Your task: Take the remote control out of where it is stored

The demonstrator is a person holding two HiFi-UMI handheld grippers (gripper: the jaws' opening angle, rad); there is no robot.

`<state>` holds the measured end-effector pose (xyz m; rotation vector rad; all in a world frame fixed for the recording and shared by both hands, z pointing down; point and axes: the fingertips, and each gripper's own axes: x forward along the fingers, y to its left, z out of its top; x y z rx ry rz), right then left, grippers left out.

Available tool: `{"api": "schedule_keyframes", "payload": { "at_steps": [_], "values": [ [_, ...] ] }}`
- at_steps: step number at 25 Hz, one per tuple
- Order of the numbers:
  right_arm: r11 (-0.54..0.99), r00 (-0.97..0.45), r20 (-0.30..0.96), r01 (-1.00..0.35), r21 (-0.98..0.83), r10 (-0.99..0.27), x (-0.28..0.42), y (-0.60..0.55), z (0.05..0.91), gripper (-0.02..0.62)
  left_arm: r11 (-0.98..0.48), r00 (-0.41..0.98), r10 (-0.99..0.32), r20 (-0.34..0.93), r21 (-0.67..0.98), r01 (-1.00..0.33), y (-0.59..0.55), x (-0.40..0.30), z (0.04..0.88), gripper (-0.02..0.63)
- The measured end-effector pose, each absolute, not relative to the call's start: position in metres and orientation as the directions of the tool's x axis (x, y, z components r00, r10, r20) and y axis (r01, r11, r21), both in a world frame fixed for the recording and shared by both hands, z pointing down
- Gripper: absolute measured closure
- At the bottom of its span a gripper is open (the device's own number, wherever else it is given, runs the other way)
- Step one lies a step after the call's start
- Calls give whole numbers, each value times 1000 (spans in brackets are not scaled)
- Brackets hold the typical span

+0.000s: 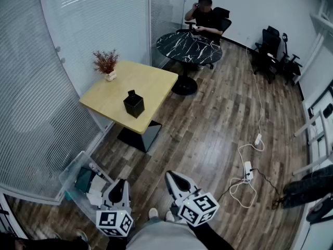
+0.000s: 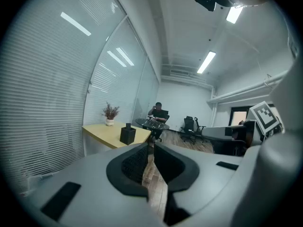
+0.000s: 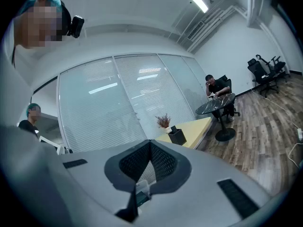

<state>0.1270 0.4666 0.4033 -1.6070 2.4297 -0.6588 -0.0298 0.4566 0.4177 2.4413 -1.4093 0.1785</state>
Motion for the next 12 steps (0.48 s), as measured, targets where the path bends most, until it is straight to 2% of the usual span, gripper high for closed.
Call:
{"api": "schedule_keyframes", "payload": {
  "at_steps": [12],
  "values": [
    [334, -429, 138, -836, -436, -893, 115, 462, 408, 592, -465, 508, -822, 259, 211, -860, 452, -39, 419, 558]
  ]
}}
